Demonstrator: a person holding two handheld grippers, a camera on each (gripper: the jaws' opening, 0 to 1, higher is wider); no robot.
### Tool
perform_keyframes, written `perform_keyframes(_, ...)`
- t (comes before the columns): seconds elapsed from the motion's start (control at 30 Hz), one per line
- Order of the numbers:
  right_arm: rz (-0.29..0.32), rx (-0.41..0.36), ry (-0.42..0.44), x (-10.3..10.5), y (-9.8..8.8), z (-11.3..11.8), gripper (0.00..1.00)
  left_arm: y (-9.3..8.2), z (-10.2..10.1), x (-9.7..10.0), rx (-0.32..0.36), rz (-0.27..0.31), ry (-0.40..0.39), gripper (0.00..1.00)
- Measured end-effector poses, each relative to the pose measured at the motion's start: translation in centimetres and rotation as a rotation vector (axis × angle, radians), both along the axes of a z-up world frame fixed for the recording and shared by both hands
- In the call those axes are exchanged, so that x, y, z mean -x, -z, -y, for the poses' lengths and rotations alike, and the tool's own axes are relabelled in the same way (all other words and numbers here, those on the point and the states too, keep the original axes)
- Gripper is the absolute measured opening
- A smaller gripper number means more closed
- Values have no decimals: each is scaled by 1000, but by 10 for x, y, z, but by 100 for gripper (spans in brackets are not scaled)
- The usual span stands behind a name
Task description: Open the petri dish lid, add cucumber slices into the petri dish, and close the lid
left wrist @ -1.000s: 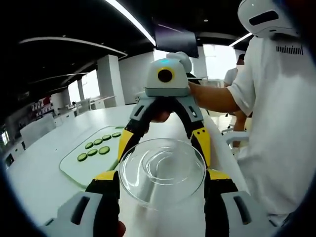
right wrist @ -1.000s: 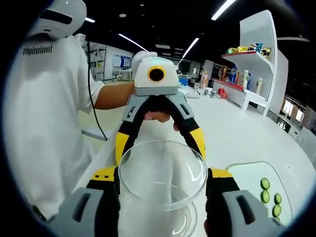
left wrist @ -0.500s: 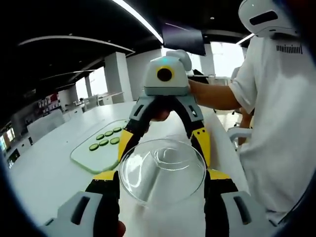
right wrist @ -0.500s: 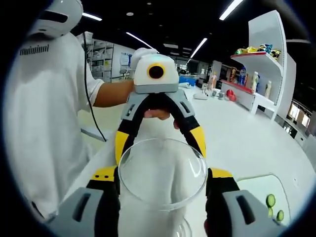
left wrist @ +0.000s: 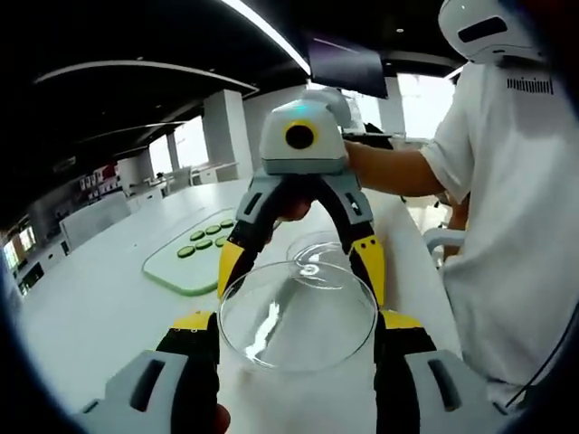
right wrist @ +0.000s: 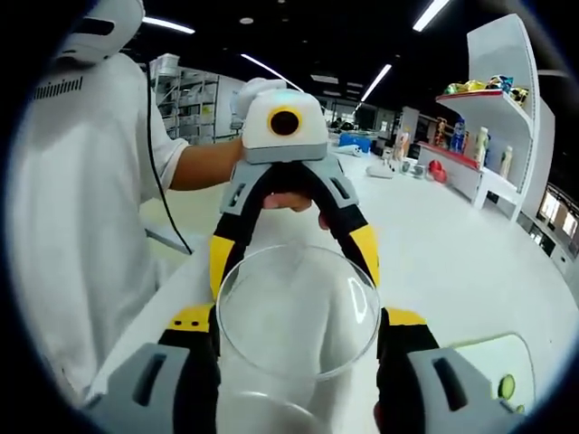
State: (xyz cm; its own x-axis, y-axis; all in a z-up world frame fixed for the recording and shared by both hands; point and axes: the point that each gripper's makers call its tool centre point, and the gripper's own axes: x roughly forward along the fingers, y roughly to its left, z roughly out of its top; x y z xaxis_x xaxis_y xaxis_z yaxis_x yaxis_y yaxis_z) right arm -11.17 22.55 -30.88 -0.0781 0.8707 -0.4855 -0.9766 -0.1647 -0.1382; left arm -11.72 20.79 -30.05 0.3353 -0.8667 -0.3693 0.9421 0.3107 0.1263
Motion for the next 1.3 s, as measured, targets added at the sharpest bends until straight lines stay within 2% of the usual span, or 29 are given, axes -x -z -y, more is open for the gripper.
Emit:
perform_keyframes(0.3, -1, 35, -18, -1, 10, -8, 70, 9, -9, -1, -10, -12, -22, 69)
perform_keyframes(0.9, -22, 72, -21, -1, 23, -9, 70, 24, -10, -3, -10, -43, -25, 69)
perform_keyframes(1.3, -35, 88, -16, -1, 28, -9, 70, 27, -10, -3, -7, -55, -21, 69)
